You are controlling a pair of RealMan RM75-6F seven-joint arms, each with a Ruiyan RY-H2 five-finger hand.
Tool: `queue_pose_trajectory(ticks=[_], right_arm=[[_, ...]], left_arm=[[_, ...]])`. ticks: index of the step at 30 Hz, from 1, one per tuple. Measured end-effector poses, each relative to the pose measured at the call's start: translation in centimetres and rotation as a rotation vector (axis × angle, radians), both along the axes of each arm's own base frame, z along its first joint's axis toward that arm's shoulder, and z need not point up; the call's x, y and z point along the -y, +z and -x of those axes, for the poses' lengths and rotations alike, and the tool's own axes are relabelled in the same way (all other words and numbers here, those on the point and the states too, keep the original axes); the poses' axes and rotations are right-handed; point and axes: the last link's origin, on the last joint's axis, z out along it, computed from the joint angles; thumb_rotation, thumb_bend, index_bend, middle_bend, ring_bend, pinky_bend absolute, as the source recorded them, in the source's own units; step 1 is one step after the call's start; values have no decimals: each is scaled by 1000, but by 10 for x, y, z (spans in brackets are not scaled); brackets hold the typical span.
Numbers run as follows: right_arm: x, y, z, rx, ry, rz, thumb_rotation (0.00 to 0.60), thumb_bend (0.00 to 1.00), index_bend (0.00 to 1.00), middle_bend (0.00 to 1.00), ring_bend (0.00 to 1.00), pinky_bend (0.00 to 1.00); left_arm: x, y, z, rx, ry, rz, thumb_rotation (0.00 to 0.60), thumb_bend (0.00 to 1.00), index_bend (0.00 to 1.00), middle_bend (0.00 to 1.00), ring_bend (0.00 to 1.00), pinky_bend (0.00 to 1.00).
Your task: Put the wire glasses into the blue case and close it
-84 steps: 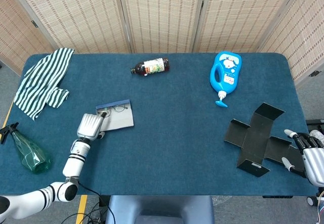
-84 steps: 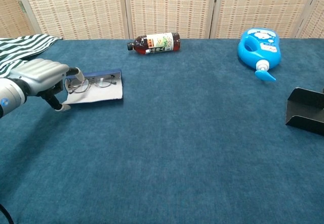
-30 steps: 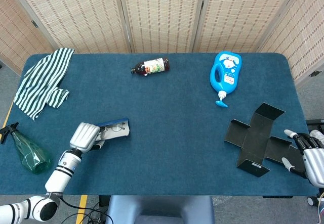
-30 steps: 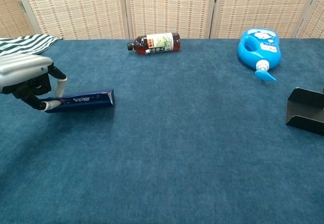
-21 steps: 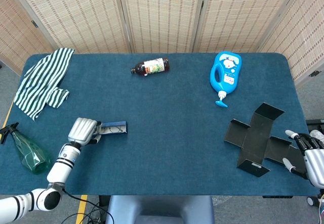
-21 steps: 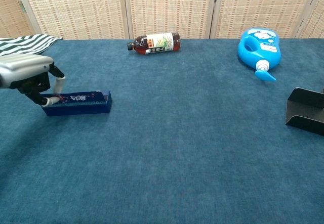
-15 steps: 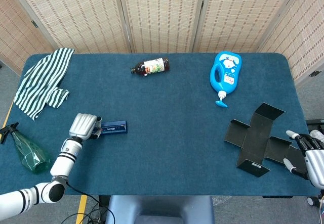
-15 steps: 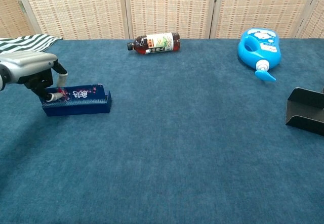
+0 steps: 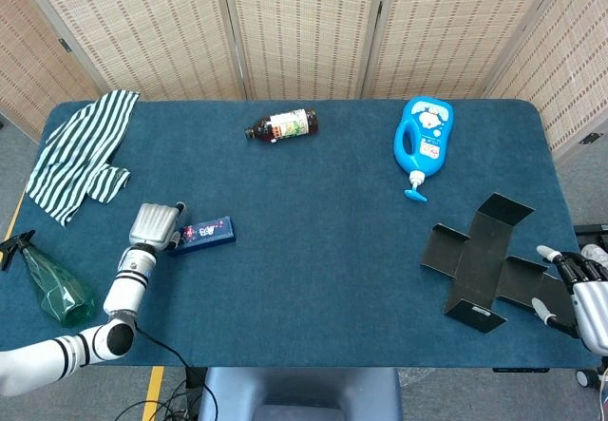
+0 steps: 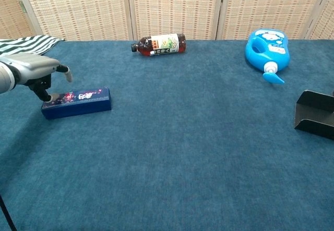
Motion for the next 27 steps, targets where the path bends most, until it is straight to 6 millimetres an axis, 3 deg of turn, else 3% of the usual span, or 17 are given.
queue_pose_trajectory(ticks=[11, 15, 27], right_arm=[[2, -1, 1, 3, -3, -5, 600, 264, 171, 300, 239, 243], [2, -1, 2, 3, -3, -4, 600, 264, 171, 300, 238, 243], [2, 0, 4, 6, -9, -2, 600, 264, 171, 300, 239, 243]], left_arm=[[15, 11, -15, 58, 56, 113, 600, 464, 120, 968, 987, 1000], [17, 5, -15, 68, 63, 135, 600, 450, 151, 967, 987, 1000], [15, -21, -12, 66, 11, 87, 600, 421, 470, 988, 1000, 1000]])
